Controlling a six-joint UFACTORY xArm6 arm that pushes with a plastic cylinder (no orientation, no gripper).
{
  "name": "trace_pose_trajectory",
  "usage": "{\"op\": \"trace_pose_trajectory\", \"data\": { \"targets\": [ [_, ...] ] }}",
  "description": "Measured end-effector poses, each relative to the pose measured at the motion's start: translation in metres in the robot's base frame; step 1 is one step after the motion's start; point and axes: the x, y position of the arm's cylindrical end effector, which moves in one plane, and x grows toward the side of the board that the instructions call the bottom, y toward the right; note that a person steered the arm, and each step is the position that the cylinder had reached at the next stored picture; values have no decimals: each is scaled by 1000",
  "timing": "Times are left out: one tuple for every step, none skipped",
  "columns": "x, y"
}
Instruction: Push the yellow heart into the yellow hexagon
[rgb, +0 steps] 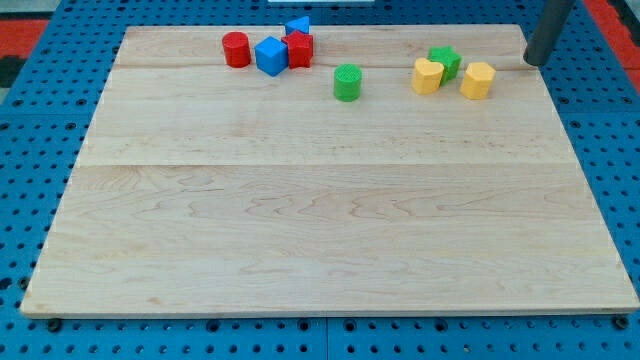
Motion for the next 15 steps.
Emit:
{"op": "trace_pose_trajectory", "data": {
  "targets": [
    [-8,0],
    [-20,-21],
    [54,-50],
    [131,-86],
    [146,-120],
    [88,-82],
    [52,-81],
    [11,-134],
    [61,-135],
    [87,-168],
    [81,-222],
    [60,-234],
    [64,-198],
    [72,-196],
    [74,-167]
  ]
}}
